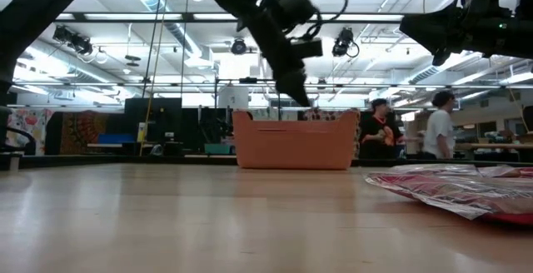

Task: Sort popcorn bags into baskets
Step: Put the red popcorn bag into the orange bin

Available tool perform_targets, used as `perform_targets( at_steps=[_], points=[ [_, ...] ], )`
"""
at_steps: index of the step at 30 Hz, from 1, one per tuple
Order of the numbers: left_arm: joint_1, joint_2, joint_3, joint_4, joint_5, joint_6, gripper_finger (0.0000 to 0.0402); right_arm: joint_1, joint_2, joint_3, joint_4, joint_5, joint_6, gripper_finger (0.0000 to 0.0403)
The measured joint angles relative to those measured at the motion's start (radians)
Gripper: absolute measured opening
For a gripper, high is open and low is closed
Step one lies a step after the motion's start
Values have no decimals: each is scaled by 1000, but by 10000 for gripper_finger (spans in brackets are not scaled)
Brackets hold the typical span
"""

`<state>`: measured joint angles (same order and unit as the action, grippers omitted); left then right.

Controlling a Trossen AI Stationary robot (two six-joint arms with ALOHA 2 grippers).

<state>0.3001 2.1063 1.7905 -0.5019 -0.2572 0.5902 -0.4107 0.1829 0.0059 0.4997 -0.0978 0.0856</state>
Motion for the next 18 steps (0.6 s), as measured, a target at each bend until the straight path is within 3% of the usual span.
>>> perform_targets(
  at_steps=[7,18],
  points=[
    [-110,53,2,41,185,-98,103,0,0,0,0,0,0,96],
    [-258,192,37,131,191,-175,68,0,0,0,0,0,0,96]
  ],
)
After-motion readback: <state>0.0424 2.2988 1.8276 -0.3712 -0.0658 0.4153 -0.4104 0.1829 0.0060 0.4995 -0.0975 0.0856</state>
